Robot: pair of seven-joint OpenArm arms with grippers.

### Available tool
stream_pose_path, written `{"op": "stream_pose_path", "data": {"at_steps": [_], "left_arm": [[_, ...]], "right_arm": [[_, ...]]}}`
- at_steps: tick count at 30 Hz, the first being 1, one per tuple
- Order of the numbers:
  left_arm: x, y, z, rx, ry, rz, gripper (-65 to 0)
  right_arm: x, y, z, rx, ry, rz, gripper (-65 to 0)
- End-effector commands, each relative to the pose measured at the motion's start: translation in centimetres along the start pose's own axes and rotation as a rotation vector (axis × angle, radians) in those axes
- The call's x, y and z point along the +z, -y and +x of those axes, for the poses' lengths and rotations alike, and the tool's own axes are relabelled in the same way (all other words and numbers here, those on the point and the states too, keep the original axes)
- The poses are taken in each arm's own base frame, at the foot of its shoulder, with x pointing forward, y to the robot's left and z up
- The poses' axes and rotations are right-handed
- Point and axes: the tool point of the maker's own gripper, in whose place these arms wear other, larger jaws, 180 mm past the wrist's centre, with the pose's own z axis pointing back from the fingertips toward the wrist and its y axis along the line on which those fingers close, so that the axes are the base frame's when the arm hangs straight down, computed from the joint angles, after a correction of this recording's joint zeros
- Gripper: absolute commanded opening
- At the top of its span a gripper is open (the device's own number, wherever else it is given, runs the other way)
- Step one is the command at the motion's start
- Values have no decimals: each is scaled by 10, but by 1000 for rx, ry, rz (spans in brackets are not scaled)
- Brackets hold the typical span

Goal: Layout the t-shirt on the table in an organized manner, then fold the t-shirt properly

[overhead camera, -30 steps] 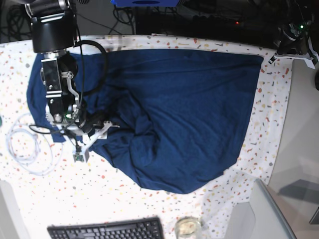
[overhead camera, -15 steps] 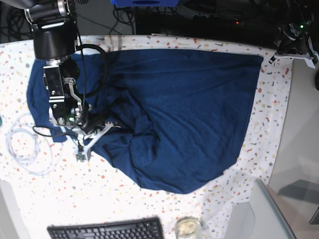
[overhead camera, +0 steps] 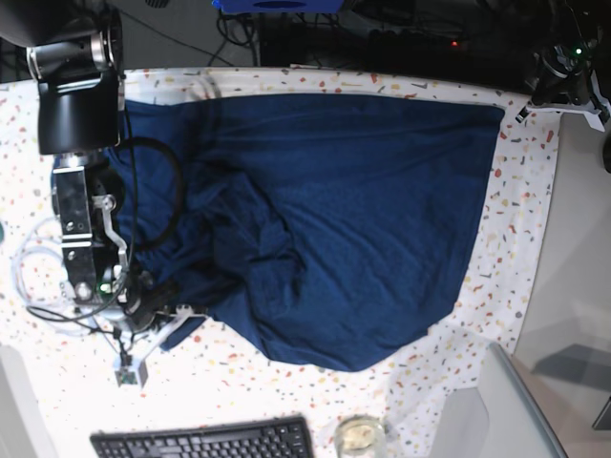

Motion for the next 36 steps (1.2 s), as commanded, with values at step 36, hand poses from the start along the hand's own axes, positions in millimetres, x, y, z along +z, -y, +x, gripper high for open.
{"op": "stream_pose_path", "data": {"at_steps": [36], "left_arm": [[5,-9,2,-21,14,15,-650]], "right_arm": [[34,-21,196,246,543,163,-650]]}}
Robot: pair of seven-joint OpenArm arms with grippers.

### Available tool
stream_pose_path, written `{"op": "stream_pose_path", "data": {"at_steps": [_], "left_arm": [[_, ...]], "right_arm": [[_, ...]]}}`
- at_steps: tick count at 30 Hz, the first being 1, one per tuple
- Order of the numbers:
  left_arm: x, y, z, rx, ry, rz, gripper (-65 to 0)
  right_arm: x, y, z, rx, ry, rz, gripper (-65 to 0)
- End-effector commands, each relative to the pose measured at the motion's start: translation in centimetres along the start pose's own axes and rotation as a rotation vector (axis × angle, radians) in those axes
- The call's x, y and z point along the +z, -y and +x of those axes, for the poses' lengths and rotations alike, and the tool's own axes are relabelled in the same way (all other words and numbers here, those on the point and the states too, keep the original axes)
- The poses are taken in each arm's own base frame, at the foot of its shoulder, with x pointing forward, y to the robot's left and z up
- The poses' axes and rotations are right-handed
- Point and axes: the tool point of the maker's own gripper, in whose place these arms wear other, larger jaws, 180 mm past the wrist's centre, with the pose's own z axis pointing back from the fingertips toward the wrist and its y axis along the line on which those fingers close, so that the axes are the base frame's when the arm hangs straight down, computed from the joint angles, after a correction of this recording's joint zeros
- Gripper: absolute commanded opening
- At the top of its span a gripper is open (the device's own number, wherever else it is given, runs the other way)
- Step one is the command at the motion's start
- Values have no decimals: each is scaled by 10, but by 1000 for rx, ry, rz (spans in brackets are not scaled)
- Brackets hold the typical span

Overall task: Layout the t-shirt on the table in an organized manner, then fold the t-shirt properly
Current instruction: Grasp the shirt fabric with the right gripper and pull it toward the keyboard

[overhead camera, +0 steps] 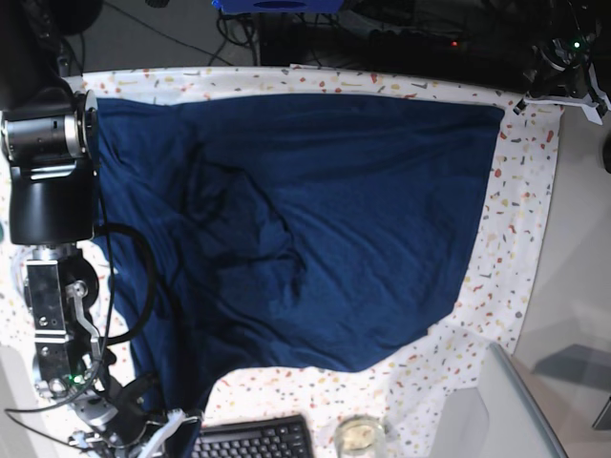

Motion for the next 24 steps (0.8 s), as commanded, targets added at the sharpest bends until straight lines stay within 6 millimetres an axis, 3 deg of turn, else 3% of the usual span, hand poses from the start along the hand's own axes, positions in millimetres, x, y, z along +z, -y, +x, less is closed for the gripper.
{"op": "stream_pose_path", "data": {"at_steps": [1,3,5,9,14,17,20,24], "left_arm": [[3,-2,10,-11,33,1,-650],[2,-1,10,-12,33,0,-650],[2,-1,9,-10,31,-1,-650],[2,0,11,-8,34,-3,-650],[2,1,11,-7,35,-4,-650],[2,1,11,-7,35,-4,-650],[2,1,11,-7,35,-4,-650],[2,1,11,-7,35,-4,-650]], "right_arm": [[1,-2,34,24,87,26,-650],[1,-16,26,53,75,94,-650],[2,-37,5,47,44,153,-650],[8,-68,-44,-13,-35,201,-650],[29,-131,-121,2,-181,327,-650],[45,-159,-155,9,-250,385,-650],[60,-176,-183,-4,-311,416,-644],[75,-182,-212,5,-442,427,-605]]}}
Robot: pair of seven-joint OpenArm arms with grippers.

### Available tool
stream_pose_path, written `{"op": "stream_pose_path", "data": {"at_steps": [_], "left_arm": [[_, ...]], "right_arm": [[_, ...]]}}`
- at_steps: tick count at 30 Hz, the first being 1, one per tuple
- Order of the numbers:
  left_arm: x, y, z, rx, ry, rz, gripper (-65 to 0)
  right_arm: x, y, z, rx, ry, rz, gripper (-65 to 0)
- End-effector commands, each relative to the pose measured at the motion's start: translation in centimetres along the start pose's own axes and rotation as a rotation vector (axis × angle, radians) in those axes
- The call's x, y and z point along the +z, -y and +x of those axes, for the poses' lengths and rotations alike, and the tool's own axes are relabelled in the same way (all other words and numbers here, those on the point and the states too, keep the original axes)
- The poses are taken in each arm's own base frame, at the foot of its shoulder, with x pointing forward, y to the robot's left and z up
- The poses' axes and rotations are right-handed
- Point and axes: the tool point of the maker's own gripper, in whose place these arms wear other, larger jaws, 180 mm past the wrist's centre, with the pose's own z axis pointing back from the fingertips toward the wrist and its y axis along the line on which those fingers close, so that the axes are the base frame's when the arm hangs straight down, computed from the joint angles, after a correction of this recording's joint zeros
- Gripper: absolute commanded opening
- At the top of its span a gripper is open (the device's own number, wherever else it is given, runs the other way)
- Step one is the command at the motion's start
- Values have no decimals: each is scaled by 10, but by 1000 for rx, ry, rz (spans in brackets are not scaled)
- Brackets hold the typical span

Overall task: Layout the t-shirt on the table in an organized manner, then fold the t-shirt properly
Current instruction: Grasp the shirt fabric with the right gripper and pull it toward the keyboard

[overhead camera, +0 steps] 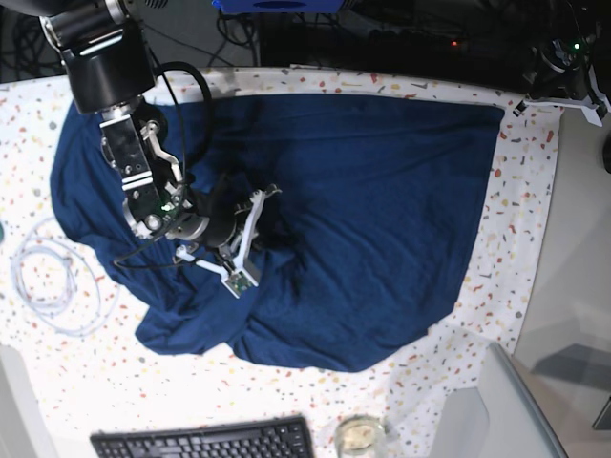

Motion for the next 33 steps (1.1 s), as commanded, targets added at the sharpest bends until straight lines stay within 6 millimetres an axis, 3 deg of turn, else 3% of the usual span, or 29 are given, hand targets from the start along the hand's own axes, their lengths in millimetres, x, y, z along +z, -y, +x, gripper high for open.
{"op": "stream_pose_path", "data": {"at_steps": [1,4,5,7,9,11,13,16,21,24,30,33], "left_arm": [[2,-1,10,-10,32,0,-650],[2,-1,10,-10,32,0,-650],[2,-1,10,-10,32,0,-650],[2,-1,10,-10,32,0,-650],[2,-1,10,-10,32,0,-650],[2,-2,9,-11,31,1,-650],[2,-2,9,-12,30,2,-650],[3,-3,8,-11,28,2,-650],[3,-4,6,-13,24,6,-650],[3,-7,4,-18,18,11,-650],[3,-8,3,-18,17,12,-650],[4,-8,3,-19,16,13,-650]], "right_arm": [[5,0,27,11,72,-2,-560],[19,5,50,45,132,-25,-393],[28,16,64,42,171,-53,-344],[45,61,90,-41,244,-171,-282],[56,117,107,-170,275,-306,-281],[50,157,121,-242,275,-362,-279],[37,183,132,-282,274,-375,-279],[15,207,126,-357,250,-386,-279],[5,220,111,-430,263,-436,-279],[6,229,90,-456,231,-524,-279],[-13,203,64,-471,185,-487,-279],[-21,190,68,-467,190,-462,-279]]}}
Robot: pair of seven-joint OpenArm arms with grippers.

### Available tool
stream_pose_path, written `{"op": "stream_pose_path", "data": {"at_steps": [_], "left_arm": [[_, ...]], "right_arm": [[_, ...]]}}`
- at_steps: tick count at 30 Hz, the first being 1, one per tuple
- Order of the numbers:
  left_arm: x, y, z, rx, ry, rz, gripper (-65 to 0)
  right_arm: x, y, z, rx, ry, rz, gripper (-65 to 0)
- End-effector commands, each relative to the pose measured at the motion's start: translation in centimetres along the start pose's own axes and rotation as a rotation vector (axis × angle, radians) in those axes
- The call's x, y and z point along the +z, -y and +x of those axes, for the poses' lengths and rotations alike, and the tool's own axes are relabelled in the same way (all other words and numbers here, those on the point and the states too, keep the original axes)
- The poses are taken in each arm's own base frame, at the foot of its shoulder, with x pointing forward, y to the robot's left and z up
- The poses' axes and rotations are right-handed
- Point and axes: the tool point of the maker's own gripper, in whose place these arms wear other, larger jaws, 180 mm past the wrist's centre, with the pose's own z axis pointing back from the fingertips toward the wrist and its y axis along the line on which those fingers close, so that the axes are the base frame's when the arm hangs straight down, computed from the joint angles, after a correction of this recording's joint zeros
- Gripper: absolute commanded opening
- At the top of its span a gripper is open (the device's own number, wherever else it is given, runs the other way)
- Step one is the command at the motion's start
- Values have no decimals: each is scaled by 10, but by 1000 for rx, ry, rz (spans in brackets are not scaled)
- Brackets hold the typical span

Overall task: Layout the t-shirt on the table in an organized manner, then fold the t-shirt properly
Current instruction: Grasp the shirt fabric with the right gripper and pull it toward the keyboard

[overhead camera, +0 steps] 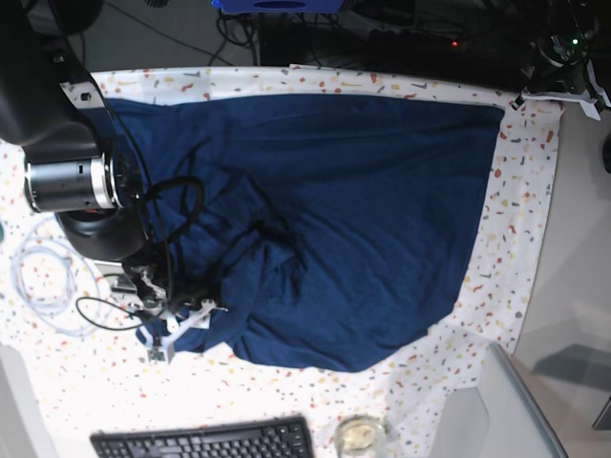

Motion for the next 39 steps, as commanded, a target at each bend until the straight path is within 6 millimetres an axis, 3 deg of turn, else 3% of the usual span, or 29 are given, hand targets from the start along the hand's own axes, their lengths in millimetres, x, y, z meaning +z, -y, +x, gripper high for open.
{"op": "stream_pose_path", "data": {"at_steps": [1,7,9,12,13,23,29,34,39], "left_arm": [[3,-3,10,-13,33,2,-650],[3,-3,10,-14,32,3,-650],[3,-3,10,-14,32,3,-650],[3,-3,10,-14,32,3,-650],[3,-3,10,-13,33,2,-650],[3,-3,12,-16,36,3,-650],[2,-3,13,-17,38,2,-650],[2,-2,14,-15,41,-1,-650],[2,-2,15,-16,42,-1,-650]], "right_arm": [[3,-7,45,2,105,14,-279],[4,-15,52,8,128,45,-306],[4,-18,53,10,133,61,-404],[5,-18,53,10,131,61,-615],[4,-18,53,10,130,61,-650],[9,-21,70,21,156,70,-650],[25,-31,89,51,205,97,-650],[59,-46,128,90,311,126,-650],[103,-60,181,132,424,146,-650]]}}
